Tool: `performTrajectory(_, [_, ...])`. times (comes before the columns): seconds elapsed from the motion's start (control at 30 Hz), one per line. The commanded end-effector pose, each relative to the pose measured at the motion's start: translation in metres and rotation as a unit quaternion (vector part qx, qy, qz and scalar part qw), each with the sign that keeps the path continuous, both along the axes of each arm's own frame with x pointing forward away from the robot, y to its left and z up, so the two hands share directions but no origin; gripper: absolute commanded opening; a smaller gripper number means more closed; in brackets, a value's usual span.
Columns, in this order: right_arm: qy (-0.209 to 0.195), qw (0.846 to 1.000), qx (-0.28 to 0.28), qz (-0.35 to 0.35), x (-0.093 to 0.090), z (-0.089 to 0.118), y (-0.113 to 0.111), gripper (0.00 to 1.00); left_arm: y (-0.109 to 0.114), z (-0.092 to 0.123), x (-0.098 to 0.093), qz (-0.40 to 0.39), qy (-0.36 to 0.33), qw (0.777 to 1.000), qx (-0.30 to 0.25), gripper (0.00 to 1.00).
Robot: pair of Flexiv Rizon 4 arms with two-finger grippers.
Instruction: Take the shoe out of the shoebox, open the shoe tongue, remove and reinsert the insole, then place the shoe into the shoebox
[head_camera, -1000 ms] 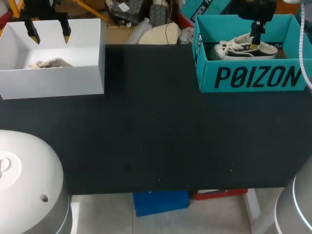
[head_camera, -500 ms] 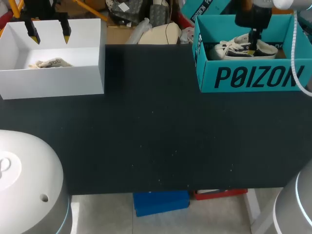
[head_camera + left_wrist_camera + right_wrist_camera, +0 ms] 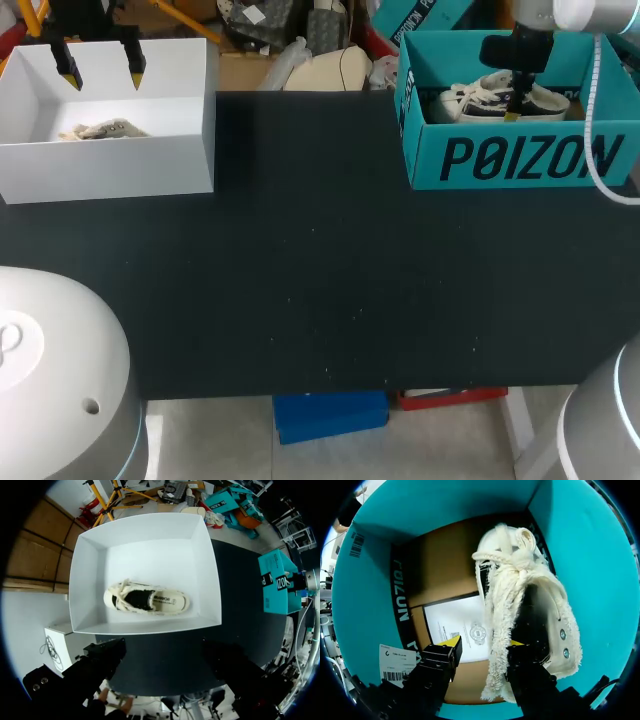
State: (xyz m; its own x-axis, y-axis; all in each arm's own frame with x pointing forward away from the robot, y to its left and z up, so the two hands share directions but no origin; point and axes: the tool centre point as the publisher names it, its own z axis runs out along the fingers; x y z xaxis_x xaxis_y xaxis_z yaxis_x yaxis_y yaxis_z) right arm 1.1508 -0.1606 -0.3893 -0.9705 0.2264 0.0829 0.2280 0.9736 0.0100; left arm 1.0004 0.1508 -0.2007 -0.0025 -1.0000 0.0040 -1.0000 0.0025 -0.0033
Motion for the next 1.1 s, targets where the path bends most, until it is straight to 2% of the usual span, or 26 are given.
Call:
performTrajectory(0.03, [0.018,1.0,0.001,0.001,0.009,-0.009,0.001,0.44,0.0,0.0,0.0,0.0,0.001,1.0,0.001,1.0])
performTrajectory(0.2, [0.02,1.0,-0.001,0.002,0.01,-0.015,0.0,0.42,0.0,0.0,0.0,0.0,0.001,1.0,0.001,1.0])
performTrajectory(0.27, [0.019,1.0,-0.002,0.002,0.011,-0.016,-0.001,0.36,0.0,0.0,0.0,0.0,0.001,1.0,0.001,1.0])
performTrajectory(0.3, [0.019,1.0,-0.004,0.002,0.012,-0.017,-0.002,0.22,0.0,0.0,0.0,0.0,0.001,1.0,0.001,1.0])
performTrajectory(0.33, [0.019,1.0,-0.005,0.001,0.012,-0.016,-0.002,0.0,0.0,0.0,0.0,0.0,0.001,1.0,0.001,1.0])
performTrajectory(0.57, [0.004,1.0,-0.017,-0.017,0.005,0.001,-0.006,0.0,0.0,0.0,0.0,0.0,0.001,1.0,0.001,1.0])
performTrajectory(0.67, [-0.005,0.999,-0.02,-0.029,0.0,0.017,-0.008,0.0,0.0,0.0,0.0,0.0,0.001,1.0,0.001,1.0])
performTrajectory(0.93, [-0.031,0.998,-0.038,-0.041,-0.019,0.078,-0.007,0.0,0.0,0.0,0.0,0.0,0.001,1.0,0.001,1.0])
performTrajectory(1.1, [-0.068,0.995,-0.059,-0.051,-0.026,0.129,-0.01,0.0,0.0,0.0,0.0,0.0,0.001,1.0,0.001,1.0])
